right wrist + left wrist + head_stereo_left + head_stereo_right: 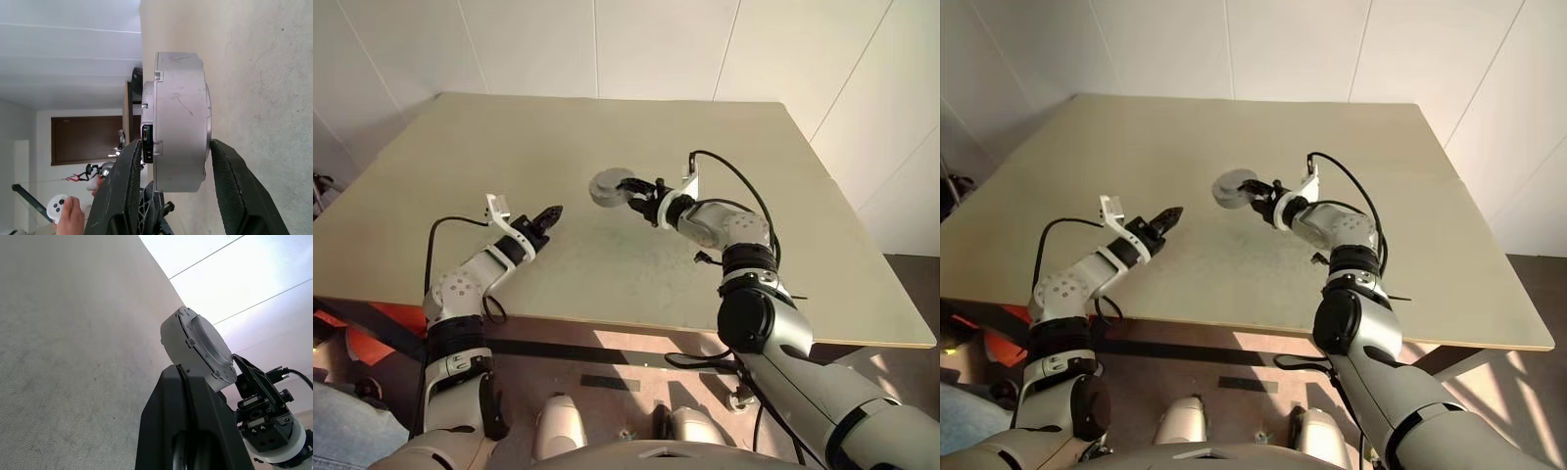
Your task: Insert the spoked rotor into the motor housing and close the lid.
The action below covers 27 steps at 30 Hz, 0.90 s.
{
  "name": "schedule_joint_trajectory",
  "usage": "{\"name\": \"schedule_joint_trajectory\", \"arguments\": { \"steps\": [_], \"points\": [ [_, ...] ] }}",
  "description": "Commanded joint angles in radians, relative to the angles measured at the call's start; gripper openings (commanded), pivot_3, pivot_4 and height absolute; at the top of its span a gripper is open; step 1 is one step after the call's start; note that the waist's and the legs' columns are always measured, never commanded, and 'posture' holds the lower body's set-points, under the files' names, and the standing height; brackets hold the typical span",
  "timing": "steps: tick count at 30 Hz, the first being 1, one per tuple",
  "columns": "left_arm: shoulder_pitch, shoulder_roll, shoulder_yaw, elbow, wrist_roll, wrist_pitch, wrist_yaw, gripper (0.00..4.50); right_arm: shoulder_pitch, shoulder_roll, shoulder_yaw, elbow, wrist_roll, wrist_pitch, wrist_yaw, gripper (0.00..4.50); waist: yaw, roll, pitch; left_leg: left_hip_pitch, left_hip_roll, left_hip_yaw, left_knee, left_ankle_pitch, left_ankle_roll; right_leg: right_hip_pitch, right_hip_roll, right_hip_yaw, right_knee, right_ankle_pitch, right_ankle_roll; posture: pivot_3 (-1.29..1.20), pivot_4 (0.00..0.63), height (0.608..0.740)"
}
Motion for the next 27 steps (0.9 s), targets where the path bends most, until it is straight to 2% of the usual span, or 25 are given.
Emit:
{"name": "schedule_joint_trajectory", "arguments": {
  "steps": [1,8,14,18,27],
  "points": [
    [-0.013,-0.002,0.031,-0.023,-0.051,-0.015,0.018,0.0,-0.071,0.004,-0.014,-0.021,0.073,-0.02,0.018,2.01,0.0,0.0,0.0,0.0,0.0,0.0,0.0,0.0,0.0,0.0,0.0,0.0,0.0,0.0,0.0,0.0,0.0,0.74],
    [-0.048,-0.026,0.142,0.002,-0.195,-0.039,0.084,0.0,-0.09,0.003,-0.022,-0.025,0.116,-0.016,0.013,2.01,0.0,0.0,0.0,0.0,0.0,0.0,0.001,0.0,0.0,0.0,0.0,0.0,0.001,0.0,0.0,0.0,0.0,0.74],
    [-0.056,-0.023,0.151,0.021,-0.247,-0.05,0.07,0.0,-0.086,0.005,-0.01,-0.039,0.136,0.002,0.005,2.01,0.001,0.0,0.0,-0.001,0.0,0.0,0.002,0.0,0.0,0.0,0.0,0.0,0.001,0.001,0.001,0.0,0.0,0.74],
    [-0.048,-0.024,0.134,0.022,-0.265,-0.045,0.051,0.89,-0.09,0.014,-0.012,-0.06,0.158,0.028,-0.004,2.01,0.001,-0.001,0.0,-0.001,0.0,-0.001,0.002,0.0,0.0,0.0,0.0,0.0,0.002,0.001,0.002,0.0,0.0,0.74],
    [-0.06,-0.036,0.138,0.061,-0.371,0.018,0.064,4.11,-0.096,0.062,-0.005,-0.173,0.258,0.119,-0.064,2.01,0.001,-0.001,0.001,-0.001,0.0,-0.001,0.002,0.0,0.0,0.0,0.0,0.0,0.002,0.001,0.002,0.0,0.0,0.74]
  ]
}}
